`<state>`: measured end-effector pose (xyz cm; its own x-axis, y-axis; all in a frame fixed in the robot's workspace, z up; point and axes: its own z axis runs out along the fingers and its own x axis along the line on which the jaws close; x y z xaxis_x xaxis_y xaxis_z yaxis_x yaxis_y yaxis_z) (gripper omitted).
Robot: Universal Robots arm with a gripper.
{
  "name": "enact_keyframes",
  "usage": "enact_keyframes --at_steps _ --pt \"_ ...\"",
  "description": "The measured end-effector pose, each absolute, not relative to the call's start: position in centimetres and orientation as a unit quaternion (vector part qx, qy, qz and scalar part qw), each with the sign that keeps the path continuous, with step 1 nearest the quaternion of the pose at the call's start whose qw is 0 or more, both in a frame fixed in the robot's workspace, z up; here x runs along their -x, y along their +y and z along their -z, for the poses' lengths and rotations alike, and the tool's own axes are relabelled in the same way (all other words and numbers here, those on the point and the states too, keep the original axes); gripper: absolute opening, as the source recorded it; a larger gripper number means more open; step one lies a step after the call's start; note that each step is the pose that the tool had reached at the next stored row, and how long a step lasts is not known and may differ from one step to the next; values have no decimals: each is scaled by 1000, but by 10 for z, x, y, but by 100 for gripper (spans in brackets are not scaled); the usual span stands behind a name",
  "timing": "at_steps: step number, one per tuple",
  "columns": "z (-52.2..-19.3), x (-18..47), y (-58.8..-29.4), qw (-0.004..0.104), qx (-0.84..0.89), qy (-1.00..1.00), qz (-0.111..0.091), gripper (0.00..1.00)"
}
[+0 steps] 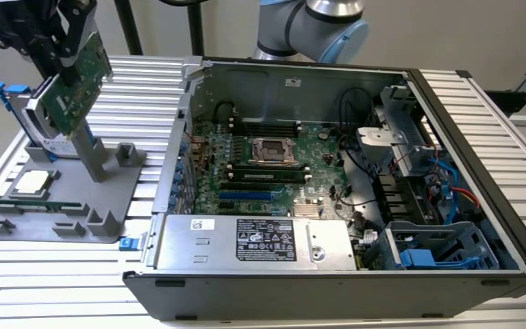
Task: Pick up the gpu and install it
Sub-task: 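Pick up the gpu and move the gpu toward the slot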
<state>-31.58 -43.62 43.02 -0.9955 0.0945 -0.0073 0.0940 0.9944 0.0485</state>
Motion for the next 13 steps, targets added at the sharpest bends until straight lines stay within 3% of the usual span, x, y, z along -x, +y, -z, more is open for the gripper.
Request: enact_keyframes --at_steps 13 --pt "-430 306 -436 5 -47 999 -24 0"
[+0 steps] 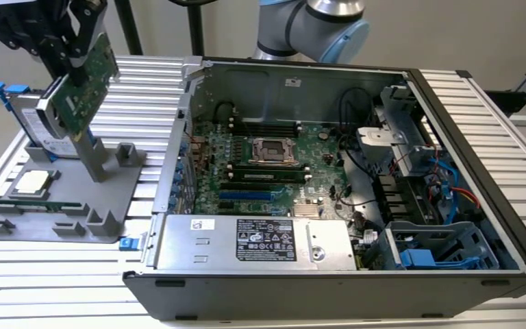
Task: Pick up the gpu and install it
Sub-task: 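Pick up the gpu and move the gpu toward the slot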
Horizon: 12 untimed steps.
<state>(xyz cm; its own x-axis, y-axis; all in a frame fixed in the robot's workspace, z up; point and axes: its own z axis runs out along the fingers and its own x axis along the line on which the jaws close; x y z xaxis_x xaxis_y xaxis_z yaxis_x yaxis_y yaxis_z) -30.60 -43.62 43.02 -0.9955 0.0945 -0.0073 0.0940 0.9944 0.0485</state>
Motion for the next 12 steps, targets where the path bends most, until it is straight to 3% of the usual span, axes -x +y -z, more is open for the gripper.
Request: enact_keyframes --at_steps 12 --pt "-430 297 -436 5 -47 999 -24 0"
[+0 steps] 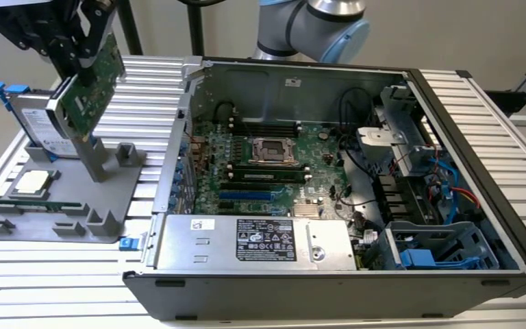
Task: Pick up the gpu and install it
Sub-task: 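Pick up the gpu and move the gpu toward the slot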
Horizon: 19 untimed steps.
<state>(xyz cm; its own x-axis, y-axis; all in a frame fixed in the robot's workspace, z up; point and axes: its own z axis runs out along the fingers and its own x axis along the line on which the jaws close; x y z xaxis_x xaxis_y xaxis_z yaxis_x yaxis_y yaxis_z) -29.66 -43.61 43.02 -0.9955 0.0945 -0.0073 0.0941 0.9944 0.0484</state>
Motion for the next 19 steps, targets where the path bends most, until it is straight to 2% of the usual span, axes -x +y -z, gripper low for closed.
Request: enact_keyframes --at_steps 19 --pt "-430 282 -436 5 -47 999 -24 0"
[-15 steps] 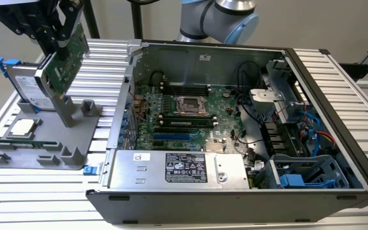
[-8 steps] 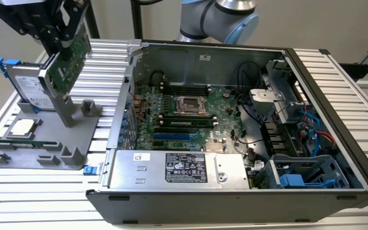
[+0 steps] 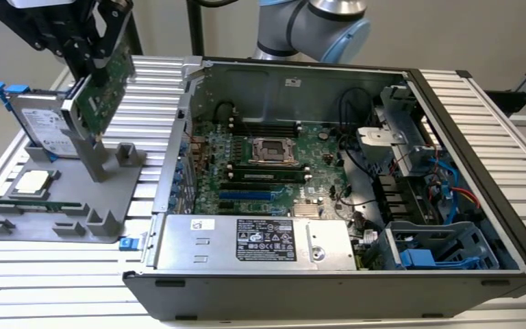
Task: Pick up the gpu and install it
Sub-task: 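Pick up the gpu and move the gpu toward the slot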
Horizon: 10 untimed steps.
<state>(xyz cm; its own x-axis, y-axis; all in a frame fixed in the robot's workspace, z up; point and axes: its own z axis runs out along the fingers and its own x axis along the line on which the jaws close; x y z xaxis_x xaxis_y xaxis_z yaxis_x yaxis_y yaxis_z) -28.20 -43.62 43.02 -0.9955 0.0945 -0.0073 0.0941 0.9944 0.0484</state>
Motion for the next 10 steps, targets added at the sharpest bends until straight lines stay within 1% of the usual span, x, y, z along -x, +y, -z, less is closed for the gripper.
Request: enact_keyframes --at_steps 10 --pt "-430 271 -436 5 -47 999 -24 0"
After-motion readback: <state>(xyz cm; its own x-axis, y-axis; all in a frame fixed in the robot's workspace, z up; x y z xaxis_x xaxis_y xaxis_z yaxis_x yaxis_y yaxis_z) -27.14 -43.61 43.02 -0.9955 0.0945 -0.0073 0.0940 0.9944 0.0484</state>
